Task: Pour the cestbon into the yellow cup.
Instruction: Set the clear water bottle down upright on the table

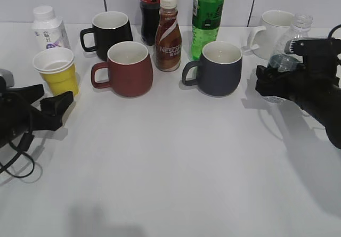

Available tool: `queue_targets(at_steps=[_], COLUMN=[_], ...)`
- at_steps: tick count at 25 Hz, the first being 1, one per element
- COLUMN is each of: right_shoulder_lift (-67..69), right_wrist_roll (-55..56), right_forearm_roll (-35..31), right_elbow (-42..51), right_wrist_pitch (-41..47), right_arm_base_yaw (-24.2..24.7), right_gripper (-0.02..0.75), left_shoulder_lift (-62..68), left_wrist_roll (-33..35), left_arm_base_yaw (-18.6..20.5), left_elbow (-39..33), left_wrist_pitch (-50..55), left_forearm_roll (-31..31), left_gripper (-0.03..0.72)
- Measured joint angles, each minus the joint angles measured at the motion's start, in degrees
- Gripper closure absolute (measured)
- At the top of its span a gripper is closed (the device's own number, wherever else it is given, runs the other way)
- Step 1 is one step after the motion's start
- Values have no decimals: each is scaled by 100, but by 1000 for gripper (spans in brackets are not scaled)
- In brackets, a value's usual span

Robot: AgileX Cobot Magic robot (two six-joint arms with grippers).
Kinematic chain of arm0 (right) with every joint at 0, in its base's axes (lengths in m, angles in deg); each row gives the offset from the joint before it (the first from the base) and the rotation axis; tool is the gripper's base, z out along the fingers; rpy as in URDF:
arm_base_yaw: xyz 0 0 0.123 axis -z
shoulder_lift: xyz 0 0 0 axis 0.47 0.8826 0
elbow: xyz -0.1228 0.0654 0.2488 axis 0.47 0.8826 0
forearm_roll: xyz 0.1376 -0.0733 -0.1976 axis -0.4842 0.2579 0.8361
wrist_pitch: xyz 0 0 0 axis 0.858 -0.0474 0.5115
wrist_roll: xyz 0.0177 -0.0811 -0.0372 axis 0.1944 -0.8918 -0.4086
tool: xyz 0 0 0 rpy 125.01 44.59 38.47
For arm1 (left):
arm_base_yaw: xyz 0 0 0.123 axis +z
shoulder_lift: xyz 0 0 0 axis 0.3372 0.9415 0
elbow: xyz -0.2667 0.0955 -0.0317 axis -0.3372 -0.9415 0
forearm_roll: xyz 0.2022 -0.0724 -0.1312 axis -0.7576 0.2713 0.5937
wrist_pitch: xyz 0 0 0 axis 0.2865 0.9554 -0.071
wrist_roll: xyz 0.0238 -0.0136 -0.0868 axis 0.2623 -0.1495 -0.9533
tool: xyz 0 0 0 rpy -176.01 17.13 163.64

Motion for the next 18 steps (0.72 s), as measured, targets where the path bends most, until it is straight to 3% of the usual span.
queue_targets(at_steps=[12,18], right_shoulder_lift=[-309,-1067], right_wrist_roll=[6,23], right_forearm_roll=[-139,-140], right_elbow=[648,914], right_wrist_pitch=[146,1324], right_arm_base_yaw=[0,0], right_gripper=[89,91], left_shoulder_lift=[-521,-1105], left_wrist_roll=[0,-213], left_arm_base_yaw=[0,0], left_elbow=[-794,-1153], left_wrist_pitch=[15,20], left_forearm_roll=[-46,-82], left_gripper=[100,100])
